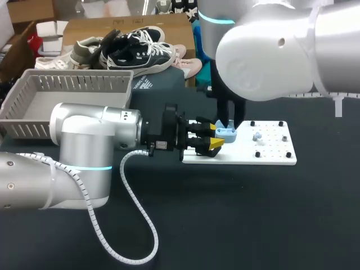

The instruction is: Pick up each earbud case from the left stands, insert the matching earbuds, close the lid, and place the case in the box.

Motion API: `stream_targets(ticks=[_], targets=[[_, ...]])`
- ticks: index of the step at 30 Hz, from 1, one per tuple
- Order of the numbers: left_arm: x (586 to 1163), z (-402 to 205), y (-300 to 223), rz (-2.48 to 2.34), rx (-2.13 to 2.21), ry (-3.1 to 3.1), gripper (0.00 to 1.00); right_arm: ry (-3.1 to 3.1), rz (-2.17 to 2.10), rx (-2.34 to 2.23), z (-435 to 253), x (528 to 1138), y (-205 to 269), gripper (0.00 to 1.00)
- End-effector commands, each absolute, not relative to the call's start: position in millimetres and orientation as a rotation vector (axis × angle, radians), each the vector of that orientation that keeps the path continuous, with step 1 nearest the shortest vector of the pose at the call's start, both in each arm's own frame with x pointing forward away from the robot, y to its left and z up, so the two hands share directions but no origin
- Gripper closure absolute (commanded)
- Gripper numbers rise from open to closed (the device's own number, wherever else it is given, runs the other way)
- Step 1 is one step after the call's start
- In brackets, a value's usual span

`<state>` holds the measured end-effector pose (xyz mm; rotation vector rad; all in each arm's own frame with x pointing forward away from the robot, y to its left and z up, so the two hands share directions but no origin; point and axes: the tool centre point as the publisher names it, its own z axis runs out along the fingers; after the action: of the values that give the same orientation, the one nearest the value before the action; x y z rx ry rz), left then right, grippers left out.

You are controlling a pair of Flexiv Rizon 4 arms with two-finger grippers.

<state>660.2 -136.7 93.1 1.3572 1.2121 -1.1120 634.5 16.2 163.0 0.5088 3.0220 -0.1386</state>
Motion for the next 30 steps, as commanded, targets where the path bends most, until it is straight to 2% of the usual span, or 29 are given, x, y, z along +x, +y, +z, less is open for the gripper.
stream_targets(ticks=[1,30], targets=[[659.0,92.5,-136.6,-1.109,1.353,1.211,1.00,3.016,-0.148,0.517,158.0,635.1,17.2,1.00],[659.0,92.5,-136.6,-1.109,1.353,1.211,1.00,3.013,-0.175,0.550,148.0,648.6,16.8,1.00]])
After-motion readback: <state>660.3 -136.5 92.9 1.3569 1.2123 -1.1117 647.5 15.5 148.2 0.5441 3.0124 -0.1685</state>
